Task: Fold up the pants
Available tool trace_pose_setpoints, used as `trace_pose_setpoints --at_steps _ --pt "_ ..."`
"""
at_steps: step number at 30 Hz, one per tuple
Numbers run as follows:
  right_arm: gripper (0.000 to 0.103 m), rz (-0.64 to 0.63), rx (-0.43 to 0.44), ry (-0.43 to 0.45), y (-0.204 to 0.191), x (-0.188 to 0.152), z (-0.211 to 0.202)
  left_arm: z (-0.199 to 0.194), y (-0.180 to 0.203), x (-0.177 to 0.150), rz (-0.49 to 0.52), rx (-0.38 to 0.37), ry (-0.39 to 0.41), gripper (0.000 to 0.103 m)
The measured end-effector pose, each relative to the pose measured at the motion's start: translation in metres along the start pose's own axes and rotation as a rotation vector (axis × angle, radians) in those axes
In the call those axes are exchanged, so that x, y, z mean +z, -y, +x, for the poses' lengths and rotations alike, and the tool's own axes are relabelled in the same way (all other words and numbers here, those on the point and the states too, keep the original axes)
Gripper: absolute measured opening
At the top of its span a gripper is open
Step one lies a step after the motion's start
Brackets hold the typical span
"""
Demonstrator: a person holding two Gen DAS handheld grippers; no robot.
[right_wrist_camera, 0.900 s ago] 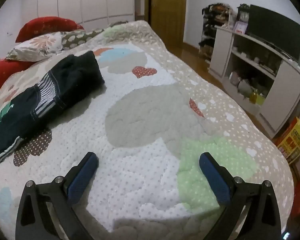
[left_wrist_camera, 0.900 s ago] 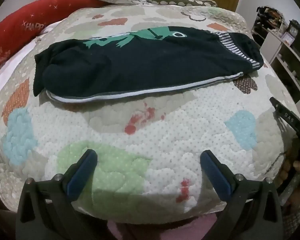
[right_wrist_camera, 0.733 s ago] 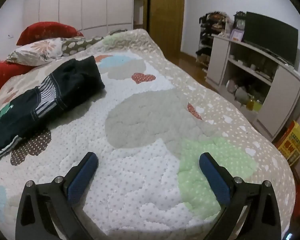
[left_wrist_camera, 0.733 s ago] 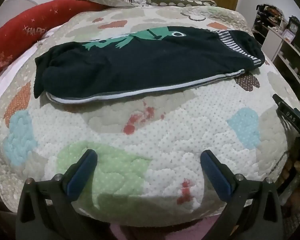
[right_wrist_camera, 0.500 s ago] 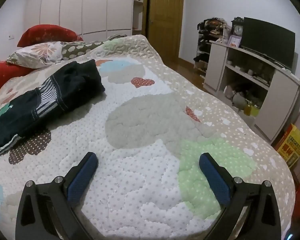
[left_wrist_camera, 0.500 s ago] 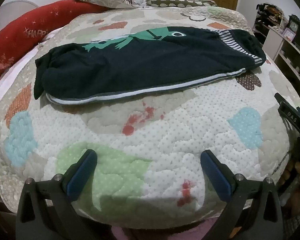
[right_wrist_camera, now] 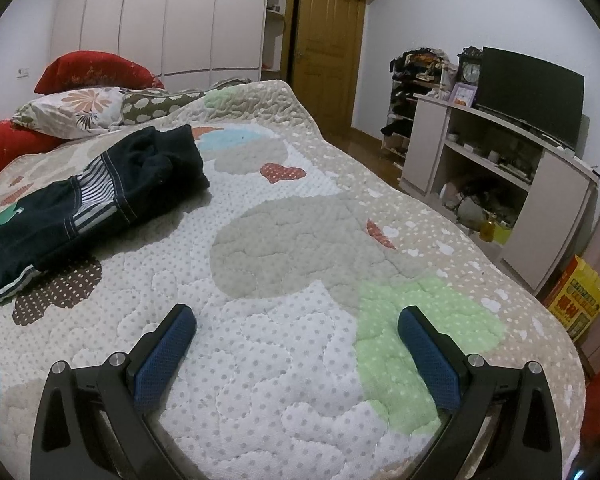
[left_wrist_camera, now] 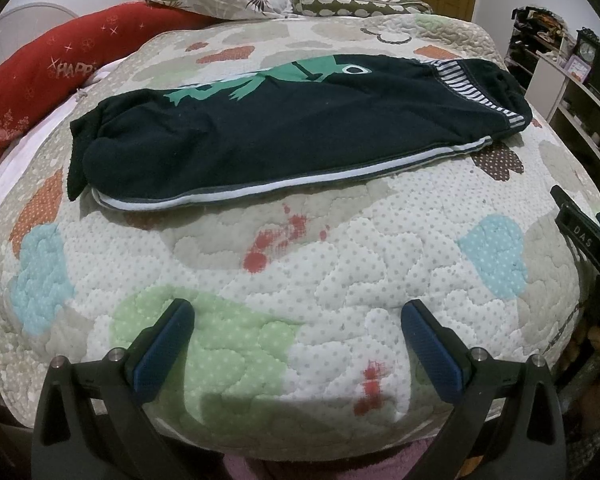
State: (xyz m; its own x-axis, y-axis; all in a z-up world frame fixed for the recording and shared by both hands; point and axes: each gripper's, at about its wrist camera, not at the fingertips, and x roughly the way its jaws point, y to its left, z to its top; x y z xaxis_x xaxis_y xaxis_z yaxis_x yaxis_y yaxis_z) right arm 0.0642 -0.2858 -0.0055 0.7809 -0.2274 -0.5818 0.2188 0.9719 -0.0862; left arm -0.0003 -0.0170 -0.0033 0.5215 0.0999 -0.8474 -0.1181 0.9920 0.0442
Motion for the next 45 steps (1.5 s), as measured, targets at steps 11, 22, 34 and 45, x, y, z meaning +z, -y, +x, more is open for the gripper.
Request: trace_pose_setpoints --at_steps 11,22,34,45 --pt "0.103 -0.019 -0.037 0.033 -0.003 -0.002 -0.004 0.002 -0.002 0.000 -0.026 -0.066 0.011 0.103" --pt "0.103 -0.025 -0.048 0.040 -0.005 -0.002 -0.005 0.001 -0.003 0.001 -0.033 -0.086 0.041 0.103" --pt "0.103 -0.037 -0.075 0.047 -0.005 -0.002 -0.006 -0.010 -0.012 0.000 -0.006 -0.128 -0.009 0.103" --pt "0.100 -0.189 0.197 0.020 -0.058 0.026 -0.061 -0.039 -0.148 0.034 -0.347 -0.225 0.132 0.103"
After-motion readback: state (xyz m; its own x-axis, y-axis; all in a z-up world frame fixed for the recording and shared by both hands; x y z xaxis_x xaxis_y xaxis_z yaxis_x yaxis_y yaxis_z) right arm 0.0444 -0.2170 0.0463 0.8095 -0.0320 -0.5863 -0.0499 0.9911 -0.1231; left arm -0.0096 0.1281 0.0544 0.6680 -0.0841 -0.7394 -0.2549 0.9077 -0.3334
